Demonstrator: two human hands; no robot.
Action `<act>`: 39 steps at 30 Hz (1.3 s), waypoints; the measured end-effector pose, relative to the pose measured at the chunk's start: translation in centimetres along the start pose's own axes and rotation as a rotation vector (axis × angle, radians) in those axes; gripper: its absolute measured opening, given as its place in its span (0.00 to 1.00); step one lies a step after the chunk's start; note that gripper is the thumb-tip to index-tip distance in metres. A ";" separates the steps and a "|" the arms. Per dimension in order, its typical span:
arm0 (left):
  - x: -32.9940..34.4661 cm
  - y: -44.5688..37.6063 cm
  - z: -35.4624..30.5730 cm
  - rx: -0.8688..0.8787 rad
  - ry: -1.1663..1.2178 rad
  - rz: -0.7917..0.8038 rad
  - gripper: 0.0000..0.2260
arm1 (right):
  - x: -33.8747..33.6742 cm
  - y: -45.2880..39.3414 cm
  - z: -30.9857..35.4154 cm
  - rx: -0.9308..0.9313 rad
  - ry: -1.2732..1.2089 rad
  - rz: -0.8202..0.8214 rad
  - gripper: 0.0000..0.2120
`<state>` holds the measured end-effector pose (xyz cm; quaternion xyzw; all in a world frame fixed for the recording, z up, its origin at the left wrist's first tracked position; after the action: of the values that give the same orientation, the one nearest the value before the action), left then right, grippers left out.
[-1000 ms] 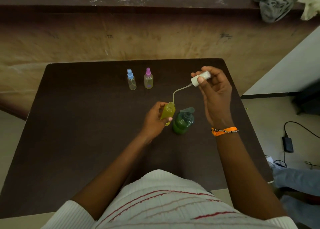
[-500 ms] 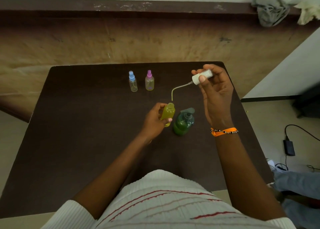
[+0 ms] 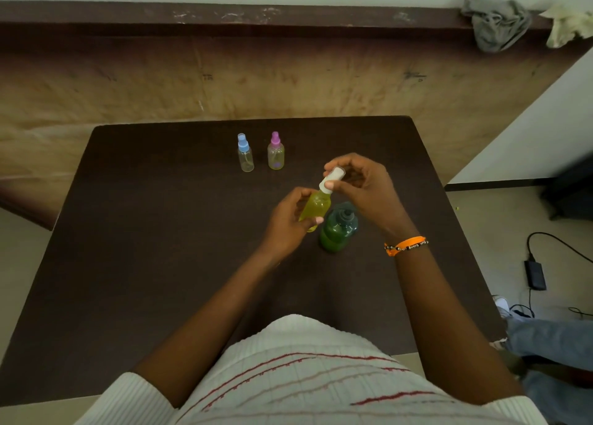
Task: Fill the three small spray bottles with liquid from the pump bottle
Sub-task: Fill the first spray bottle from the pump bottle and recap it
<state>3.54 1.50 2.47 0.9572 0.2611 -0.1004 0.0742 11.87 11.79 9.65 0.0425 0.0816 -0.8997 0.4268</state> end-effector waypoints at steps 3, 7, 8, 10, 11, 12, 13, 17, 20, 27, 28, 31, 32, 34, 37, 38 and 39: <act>0.1 0.1 0.1 0.016 0.000 0.004 0.16 | 0.1 -0.3 0.0 0.034 0.117 0.051 0.10; -0.1 0.0 0.1 0.050 -0.082 -0.018 0.17 | 0.2 -0.8 0.7 0.079 0.356 0.175 0.12; -0.2 0.0 0.0 0.058 -0.098 -0.023 0.17 | 0.3 -1.0 1.0 0.067 0.431 0.218 0.12; -0.4 0.0 0.1 0.064 -0.104 -0.022 0.17 | 0.8 -1.3 1.6 0.046 0.537 0.293 0.13; -0.4 0.0 0.1 0.063 -0.097 -0.013 0.17 | 1.0 -1.5 1.8 0.038 0.572 0.324 0.13; -0.5 0.0 0.1 0.066 -0.088 -0.004 0.18 | 1.2 -1.7 1.9 0.032 0.604 0.347 0.13; -0.6 0.0 0.0 0.070 -0.080 0.004 0.18 | 1.3 -1.9 2.1 0.028 0.635 0.363 0.13; -1.0 0.0 -0.2 0.094 -0.059 0.022 0.18 | 1.6 -2.2 2.5 -0.002 0.677 0.383 0.12; -1.1 -0.1 -0.6 0.122 -0.033 0.024 0.19 | 2.5 -1.8 3.0 -0.076 0.681 0.425 0.12; -1.2 -0.2 -1.0 0.189 -0.113 -0.006 0.20 | 2.1 -1.4 2.9 -0.030 0.697 0.326 0.11; -1.3 -0.2 -1.2 0.212 -0.149 -0.032 0.20 | 2.0 -1.4 2.9 -0.013 0.703 0.301 0.10; -1.7 -0.1 -1.9 0.274 -0.214 -0.102 0.20 | 1.6 -1.5 3.1 0.050 0.692 0.231 0.09; -1.7 0.0 -2.1 0.290 -0.220 -0.115 0.20 | 1.5 -1.5 3.2 0.077 0.690 0.209 0.09; -1.7 0.1 -2.1 0.302 -0.216 -0.131 0.20 | 1.4 -1.4 3.2 0.139 0.716 0.168 0.11; -1.4 0.2 -1.8 0.267 -0.177 -0.144 0.20 | 1.6 -1.3 3.0 0.182 0.830 0.097 0.16; -1.2 0.2 -1.8 0.245 -0.157 -0.135 0.21 | 1.6 -1.3 3.0 0.181 0.897 0.078 0.17; -0.9 0.3 -1.8 0.222 -0.138 -0.120 0.21 | 1.6 -1.2 3.0 0.183 0.948 0.071 0.18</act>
<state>3.21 1.19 4.40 0.9330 0.2994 -0.1985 -0.0207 9.88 10.74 12.52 0.4880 0.1861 -0.7694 0.3677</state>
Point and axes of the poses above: each hand's wrist, its own y-axis away from the middle knuckle, its own x-axis out of the palm, z = x × y, the point moved 7 cm from there along -y, towards the middle knuckle, and after that the axes turned 9 degrees about -y, right-handed, at the moved point
